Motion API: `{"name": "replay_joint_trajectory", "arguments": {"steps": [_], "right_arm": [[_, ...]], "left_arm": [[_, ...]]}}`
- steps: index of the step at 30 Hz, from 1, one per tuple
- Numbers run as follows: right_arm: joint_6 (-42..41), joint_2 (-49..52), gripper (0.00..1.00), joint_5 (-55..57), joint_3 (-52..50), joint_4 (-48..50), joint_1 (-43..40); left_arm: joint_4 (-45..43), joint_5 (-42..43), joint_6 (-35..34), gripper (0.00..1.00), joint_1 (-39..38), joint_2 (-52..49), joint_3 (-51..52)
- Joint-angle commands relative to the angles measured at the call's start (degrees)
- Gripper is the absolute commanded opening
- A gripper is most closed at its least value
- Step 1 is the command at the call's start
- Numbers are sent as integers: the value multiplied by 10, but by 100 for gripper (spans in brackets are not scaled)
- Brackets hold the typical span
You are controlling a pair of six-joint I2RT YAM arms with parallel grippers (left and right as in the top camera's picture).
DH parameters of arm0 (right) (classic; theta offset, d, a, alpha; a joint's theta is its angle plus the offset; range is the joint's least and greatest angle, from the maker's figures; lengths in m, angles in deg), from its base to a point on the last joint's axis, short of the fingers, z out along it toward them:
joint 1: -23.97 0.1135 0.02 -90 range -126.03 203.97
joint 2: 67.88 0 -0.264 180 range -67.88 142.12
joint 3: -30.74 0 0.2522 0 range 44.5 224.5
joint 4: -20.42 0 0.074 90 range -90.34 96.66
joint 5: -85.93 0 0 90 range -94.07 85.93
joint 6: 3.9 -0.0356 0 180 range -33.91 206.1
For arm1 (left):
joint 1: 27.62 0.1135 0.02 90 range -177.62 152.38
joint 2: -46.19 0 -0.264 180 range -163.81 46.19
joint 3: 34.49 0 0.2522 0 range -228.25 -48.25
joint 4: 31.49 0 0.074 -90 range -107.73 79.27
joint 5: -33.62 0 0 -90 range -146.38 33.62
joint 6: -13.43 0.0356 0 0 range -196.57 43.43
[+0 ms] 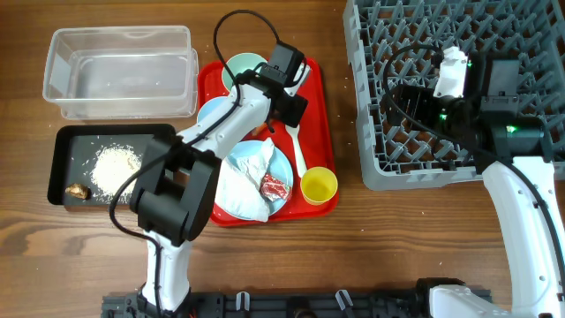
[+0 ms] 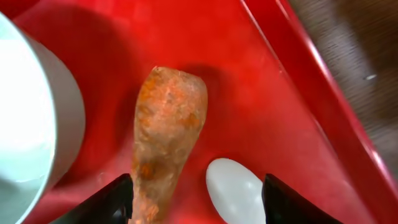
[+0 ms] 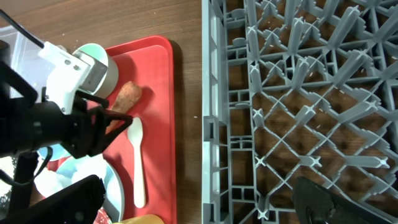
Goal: Sort waste into correct bins and load items into the dishwasher rack
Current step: 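Grasp the carrot on the red tray with the left gripper, then lower the carrot onto the black tray and open the left gripper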
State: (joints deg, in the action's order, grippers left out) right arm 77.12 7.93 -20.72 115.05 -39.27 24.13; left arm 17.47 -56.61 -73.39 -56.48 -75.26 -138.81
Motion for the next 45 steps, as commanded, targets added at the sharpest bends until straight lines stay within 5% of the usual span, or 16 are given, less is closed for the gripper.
{"name": "replay_joint_trajectory", "arguments": {"steps": [1,17,31,45], "right_arm": [[0,6,100,6,11,-1,-2],[0,6,100,9,11,-1,-2],[0,6,100,15,11,-2,-2],[0,6,100,15,11,-1,-2]], "left_arm": [[-12,-24,26,64,5,-17,5],[-31,-16,26,63,32,-49,5],[9,52,19,14,32,-49,6],[170,53,-47,7,34,87,-130]]}}
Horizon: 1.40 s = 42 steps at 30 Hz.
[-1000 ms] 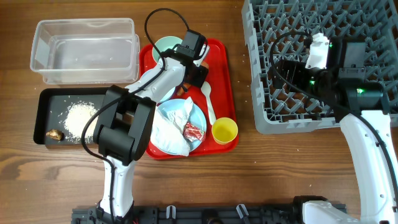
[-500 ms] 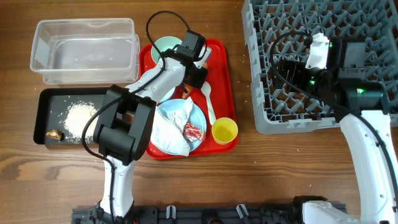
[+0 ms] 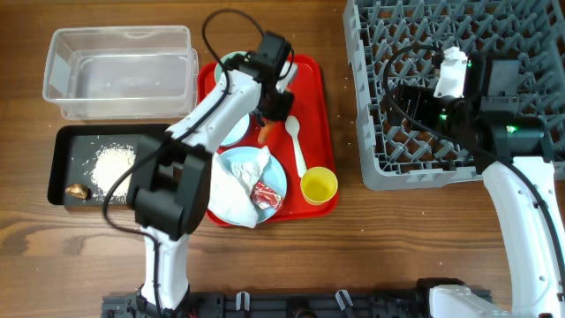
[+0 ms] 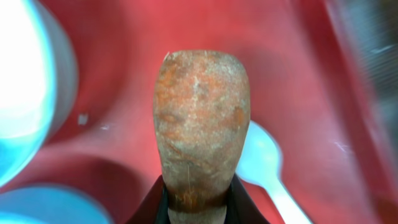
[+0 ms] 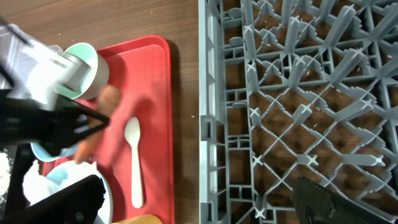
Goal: Sort waste into correct bins and load items into the dishwasher rack
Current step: 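Lower the carrot onto the black tray and open the left gripper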
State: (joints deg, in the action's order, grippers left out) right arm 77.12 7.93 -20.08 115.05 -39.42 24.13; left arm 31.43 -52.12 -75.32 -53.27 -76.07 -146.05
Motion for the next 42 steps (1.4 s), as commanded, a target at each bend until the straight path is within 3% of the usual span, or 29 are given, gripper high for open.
{"name": "replay_joint_trajectory", "arguments": {"steps": [1,8,15,22,28,38,42], "right_arm": [[0,6,100,8,11,1,-2],[0,6,100,8,11,1,-2],[-2,6,100,8,11,5,-2],[-1,6,100,8,11,10,-2],[-2,6,100,8,11,15,-2],[-2,6,100,8,11,14,-2],[-2,6,100,8,11,14,-2]], "left_arm": [[37,7,-38,7,3,112,-59],[134,-16,-131,4,70,227,-59],[291,-52,-187,4,251,267,-57],[306,-52,-248,4,427,267,3],[210,-32,-291,4,499,267,137],[-68,-33,-429,4,501,267,377],[-163,-46,-460,4,500,267,428]]}}
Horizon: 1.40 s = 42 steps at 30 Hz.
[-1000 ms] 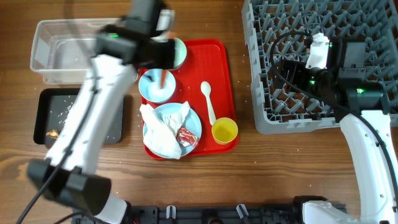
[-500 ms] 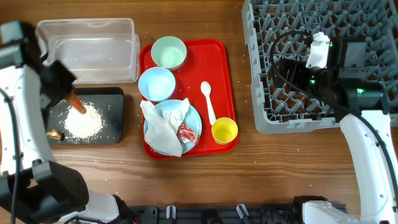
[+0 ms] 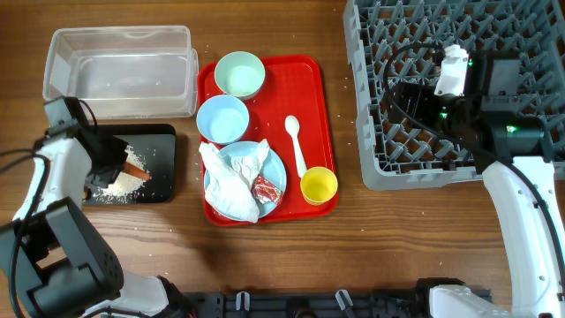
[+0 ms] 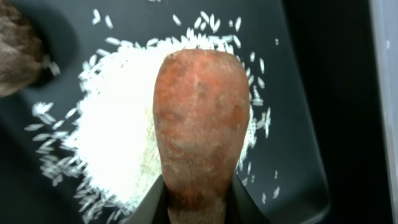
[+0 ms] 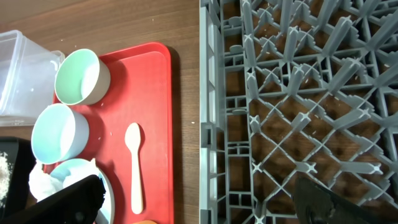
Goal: Sort waste into correct bins and load items into the dishwasher rack
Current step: 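Lower the carrot onto the black tray and open the left gripper, then grasp the crumpled tissue on the blue plate with the left gripper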
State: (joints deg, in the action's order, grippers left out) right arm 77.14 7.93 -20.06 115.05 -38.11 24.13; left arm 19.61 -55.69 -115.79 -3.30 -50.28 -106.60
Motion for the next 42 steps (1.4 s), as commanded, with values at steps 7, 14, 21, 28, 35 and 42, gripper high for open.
{"name": "replay_joint_trajectory", "arguments": {"steps": [7,14,21,28,35,42], "right_arm": [[-3,6,100,8,11,1,-2],[-3,6,100,8,11,4,-2],[-3,6,100,8,11,6,-2],[-7,6,100,8,11,13,-2],[-17,6,100,8,11,12,-2],[-17,6,100,8,11,3,-2]], "left_arm": [[-97,-4,-64,28,0,9,58],[-91,36,-60,50,0,19,42],[-87,47,34,68,-9,141,28],[-21,109,152,77,-92,282,28],[40,108,149,72,-299,282,28],[61,47,50,72,-435,178,28]]}}
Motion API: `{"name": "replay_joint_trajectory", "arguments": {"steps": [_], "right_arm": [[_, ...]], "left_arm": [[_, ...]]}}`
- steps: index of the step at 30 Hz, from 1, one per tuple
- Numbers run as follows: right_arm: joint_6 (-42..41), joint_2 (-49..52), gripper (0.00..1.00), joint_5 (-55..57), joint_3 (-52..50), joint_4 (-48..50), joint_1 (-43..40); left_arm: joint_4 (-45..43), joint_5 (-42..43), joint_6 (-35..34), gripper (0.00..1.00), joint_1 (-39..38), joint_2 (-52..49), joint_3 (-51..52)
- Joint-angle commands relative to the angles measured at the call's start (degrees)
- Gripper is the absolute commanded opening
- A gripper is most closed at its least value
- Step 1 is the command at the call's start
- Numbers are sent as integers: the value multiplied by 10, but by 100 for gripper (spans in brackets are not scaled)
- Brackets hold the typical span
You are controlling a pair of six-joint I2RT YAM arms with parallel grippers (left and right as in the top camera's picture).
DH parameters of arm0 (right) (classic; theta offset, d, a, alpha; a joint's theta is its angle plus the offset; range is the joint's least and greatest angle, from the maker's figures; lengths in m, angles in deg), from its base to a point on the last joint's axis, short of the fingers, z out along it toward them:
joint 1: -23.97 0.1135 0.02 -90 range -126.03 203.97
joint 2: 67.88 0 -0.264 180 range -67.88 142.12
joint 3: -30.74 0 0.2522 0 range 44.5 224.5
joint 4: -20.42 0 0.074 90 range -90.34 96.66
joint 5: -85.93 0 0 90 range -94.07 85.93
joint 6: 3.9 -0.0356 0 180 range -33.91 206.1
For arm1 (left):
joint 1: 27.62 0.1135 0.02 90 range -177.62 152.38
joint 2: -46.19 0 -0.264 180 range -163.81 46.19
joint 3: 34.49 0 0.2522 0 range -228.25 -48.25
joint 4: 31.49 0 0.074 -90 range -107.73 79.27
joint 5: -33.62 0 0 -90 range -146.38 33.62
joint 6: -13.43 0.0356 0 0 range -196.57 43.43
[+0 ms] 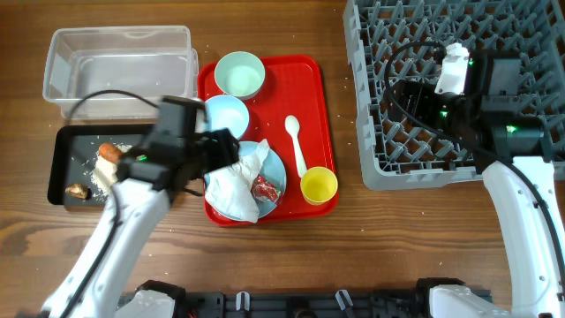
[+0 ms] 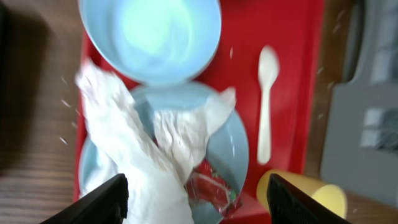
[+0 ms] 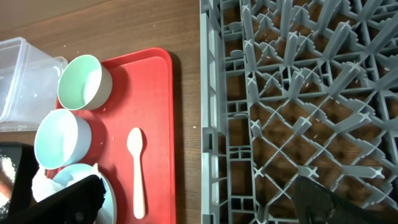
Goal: Sort waste into correct bins and load items into the dishwasher rack
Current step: 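Grasp the crumpled tissue on the blue plate with the left gripper, then carry the tissue and red wrapper into the clear container and release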
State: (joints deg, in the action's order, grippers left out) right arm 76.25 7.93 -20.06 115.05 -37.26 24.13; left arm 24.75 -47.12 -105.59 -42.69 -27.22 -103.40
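Note:
My left gripper (image 2: 198, 202) is open above the blue plate (image 2: 233, 149), which carries a crumpled white napkin (image 2: 143, 143) and a red wrapper (image 2: 214, 186). In the overhead view that gripper (image 1: 225, 146) hangs over the red tray's (image 1: 313, 106) left part. An orange-brown vegetable piece (image 1: 108, 152) lies in the black tray (image 1: 66, 141) beside rice (image 1: 101, 174). A white spoon (image 1: 295, 141), yellow cup (image 1: 319, 185), blue bowl (image 1: 225, 113) and green bowl (image 1: 239, 73) sit on the red tray. My right gripper (image 3: 202, 205) is open over the grey dishwasher rack (image 1: 459, 35).
A clear plastic bin (image 1: 119, 71) stands at the back left, just behind the black tray. A small brown scrap (image 1: 76, 190) lies in the black tray's front corner. The rack fills the back right, a strip of bare wood between it and the red tray.
My left gripper was shut on the vegetable piece over the rice in the black tray. Now the piece lies in that tray and the gripper is open over the blue plate.
My left gripper first stood open around the vegetable piece on the red tray. Then it was shut on it above the tray, then held it over the black tray. Now the piece rests there and the gripper is back over the red tray. The right arm stayed put.

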Motion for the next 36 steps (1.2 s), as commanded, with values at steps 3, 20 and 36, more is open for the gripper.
{"name": "replay_joint_trajectory", "arguments": {"steps": [3,20,36], "right_arm": [[-8,6,100,8,11,-8,-2],[-8,6,100,8,11,-14,-2],[-8,6,100,8,11,-19,-2]], "left_arm": [[5,-44,-64,77,-59,-109,-4],[-80,-26,33,78,-99,-297,-4],[-79,-66,33,4,-107,-347,-11]]}}
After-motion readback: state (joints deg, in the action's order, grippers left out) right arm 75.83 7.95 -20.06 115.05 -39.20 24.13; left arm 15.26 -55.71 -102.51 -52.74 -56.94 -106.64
